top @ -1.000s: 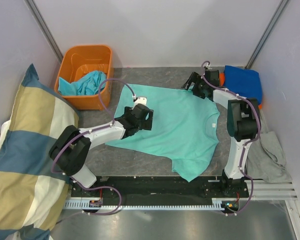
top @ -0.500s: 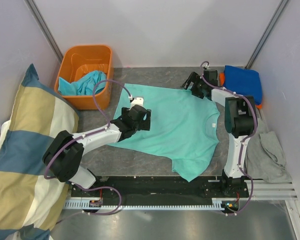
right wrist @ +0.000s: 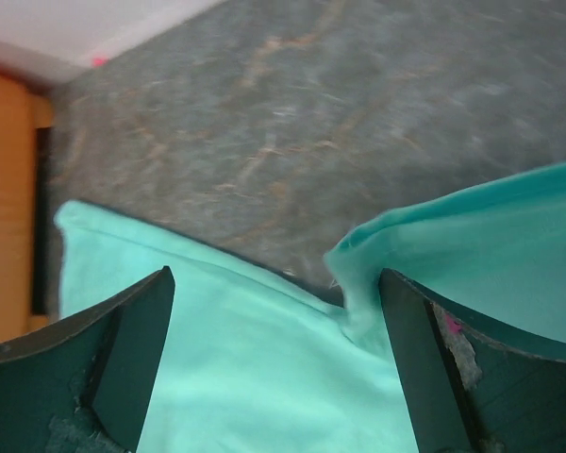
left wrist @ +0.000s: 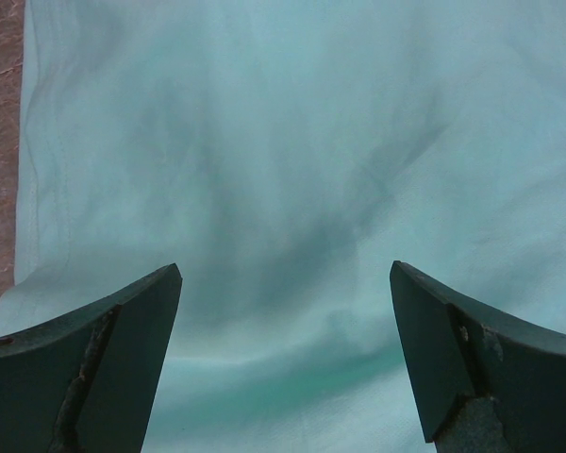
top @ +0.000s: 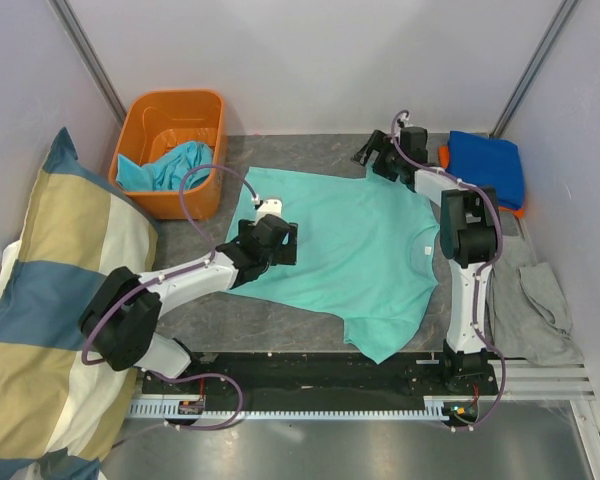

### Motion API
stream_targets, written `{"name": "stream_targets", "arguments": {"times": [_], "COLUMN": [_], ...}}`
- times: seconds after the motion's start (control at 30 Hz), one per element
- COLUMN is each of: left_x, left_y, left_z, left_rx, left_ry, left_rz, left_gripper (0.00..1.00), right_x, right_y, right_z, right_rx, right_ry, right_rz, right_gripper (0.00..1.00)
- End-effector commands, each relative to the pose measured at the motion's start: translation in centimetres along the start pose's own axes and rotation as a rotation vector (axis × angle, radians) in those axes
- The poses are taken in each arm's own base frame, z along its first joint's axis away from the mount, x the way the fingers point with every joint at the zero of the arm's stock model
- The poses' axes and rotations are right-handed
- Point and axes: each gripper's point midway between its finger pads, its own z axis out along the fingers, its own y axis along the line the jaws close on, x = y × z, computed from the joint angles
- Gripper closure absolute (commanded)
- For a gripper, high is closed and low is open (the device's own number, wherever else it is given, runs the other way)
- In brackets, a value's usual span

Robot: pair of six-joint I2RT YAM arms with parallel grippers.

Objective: Fold and stack the t-shirts
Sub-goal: Flatten the tshirt out

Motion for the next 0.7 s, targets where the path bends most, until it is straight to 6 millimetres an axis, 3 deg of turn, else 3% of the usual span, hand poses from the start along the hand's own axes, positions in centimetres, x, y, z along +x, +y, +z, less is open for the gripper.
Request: {"name": "stream_targets", "arguments": {"times": [0.0,0.03,0.17,0.23,0.27,0.33,0.4,0.5,0.6,0.67], "left_x": [-0.9,-0.7,-0.2,-0.2,-0.3,-0.5,-0.6,-1.5,-1.9,-2.1], "left_y": [0.8,0.9,1.0,1.0,0.9,0.7,0.5,0.1,-0.1,0.0], "left_z": [-1.3,-1.3,-1.5,-1.4,-1.4,-1.3,-1.1,-1.1,-1.1,-1.1], "left_rx": [-0.024,-0.027,-0.022,-0.021,-0.018,-0.015,-0.011,0.007,0.012,0.009], "left_ry": [-0.047,-0.045,-0.034,-0.034,-0.033,-0.035,-0.037,-0.053,-0.065,-0.071], "left_rz": [-0.06,-0.061,-0.063,-0.063,-0.064,-0.056,-0.049,-0.031,-0.019,-0.019], "left_gripper": [0.0,0.0,0.0,0.0,0.0,0.0,0.0,0.0,0.0,0.0], "right_x": [-2.8,-2.9,-3.7,-2.7,-3.7,-2.8,-3.2,-2.4,-1.8,-1.2], "right_y": [6.9,8.1,9.5,7.7,8.0,4.9,4.0,1.6,-0.7,-2.1], "right_z": [-0.3,-0.8,-3.3,-3.9,-5.4,-6.2,-8.4,-11.1,-12.6,-12.4], "right_rx": [-0.313,-0.368,-0.393,-0.296,-0.264,-0.078,0.02,0.177,0.304,0.36], "right_ry": [-0.075,-0.077,-0.11,-0.096,-0.121,-0.11,-0.135,-0.102,-0.074,-0.049], "right_rz": [-0.091,-0.104,-0.134,-0.131,-0.162,-0.159,-0.216,-0.255,-0.284,-0.287], "right_gripper": [0.02,0.02,0.02,0.02,0.02,0.02,0.02,0.02,0.02,0.02]}}
